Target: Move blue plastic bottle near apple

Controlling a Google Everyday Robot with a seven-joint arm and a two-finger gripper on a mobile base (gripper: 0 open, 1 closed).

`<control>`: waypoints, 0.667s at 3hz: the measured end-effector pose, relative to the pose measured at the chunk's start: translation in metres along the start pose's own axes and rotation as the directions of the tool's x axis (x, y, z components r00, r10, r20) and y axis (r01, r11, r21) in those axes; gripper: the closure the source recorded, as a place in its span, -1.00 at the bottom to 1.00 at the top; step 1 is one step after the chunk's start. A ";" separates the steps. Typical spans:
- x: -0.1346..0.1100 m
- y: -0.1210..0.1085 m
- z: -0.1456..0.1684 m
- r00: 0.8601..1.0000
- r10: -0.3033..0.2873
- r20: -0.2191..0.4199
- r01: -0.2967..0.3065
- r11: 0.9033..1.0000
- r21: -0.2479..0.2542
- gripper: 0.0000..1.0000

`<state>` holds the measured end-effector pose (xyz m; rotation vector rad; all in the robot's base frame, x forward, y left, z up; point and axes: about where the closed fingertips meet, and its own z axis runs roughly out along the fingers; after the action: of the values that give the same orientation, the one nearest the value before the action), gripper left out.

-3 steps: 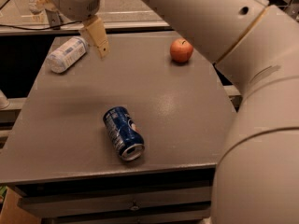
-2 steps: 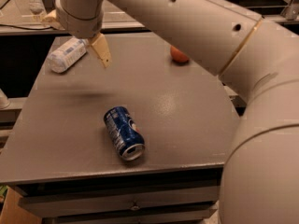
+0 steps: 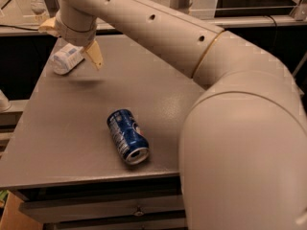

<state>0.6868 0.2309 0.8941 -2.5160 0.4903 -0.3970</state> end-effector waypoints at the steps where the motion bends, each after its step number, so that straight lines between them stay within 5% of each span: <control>1: 0.015 -0.025 0.017 1.000 0.004 0.005 -0.004 1.000 0.017 -1.00; 2: 0.028 -0.031 0.034 1.000 0.028 0.000 -0.028 0.999 -0.018 -1.00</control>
Offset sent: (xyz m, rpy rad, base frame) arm 0.0717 0.0314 -0.0084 -0.0365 0.0442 -0.0716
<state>0.7322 0.2584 0.8889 -2.5230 0.5309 -0.3839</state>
